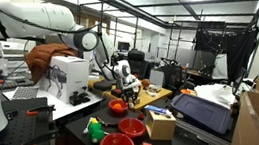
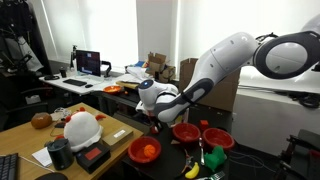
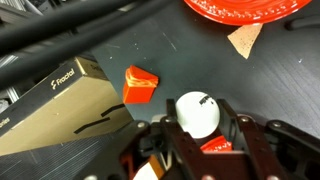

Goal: Put the white ball inside the red bowl

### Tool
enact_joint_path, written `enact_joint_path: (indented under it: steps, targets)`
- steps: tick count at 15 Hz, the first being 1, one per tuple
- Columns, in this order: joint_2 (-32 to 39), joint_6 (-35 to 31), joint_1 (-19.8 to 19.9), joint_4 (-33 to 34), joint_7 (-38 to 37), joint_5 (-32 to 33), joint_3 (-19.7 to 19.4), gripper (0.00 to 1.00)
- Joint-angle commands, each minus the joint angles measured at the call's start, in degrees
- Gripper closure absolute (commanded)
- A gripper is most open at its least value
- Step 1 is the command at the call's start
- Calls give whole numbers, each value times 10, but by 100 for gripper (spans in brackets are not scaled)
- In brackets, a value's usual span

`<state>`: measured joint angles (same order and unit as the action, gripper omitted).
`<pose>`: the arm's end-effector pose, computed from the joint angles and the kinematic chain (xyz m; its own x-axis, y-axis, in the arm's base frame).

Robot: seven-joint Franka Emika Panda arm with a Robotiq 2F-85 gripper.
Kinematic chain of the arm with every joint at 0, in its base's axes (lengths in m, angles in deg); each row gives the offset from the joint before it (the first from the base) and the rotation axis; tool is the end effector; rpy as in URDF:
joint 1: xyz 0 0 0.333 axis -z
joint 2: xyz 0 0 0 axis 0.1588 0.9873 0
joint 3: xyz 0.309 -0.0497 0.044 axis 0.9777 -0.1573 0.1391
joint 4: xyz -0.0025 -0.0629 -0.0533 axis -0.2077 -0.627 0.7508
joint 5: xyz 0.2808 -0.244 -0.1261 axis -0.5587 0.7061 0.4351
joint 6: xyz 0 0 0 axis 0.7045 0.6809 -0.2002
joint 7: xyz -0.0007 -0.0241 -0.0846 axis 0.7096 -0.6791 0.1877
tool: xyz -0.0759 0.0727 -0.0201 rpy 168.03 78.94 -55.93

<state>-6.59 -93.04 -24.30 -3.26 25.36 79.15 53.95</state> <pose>0.7221 0.2217 0.0313 0.2868 0.9161 -0.2802 0.9429 -0.2183 0.2514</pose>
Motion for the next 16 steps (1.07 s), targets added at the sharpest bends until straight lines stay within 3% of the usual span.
enact_joint_path:
  steps: [1,9,16]
  targets:
    - [-66,-16,-1,-79,-38,1,3,82]
    - [-124,-32,12,-155,-69,-51,85,82]
    - [-98,-53,1,-151,-130,-89,131,82]
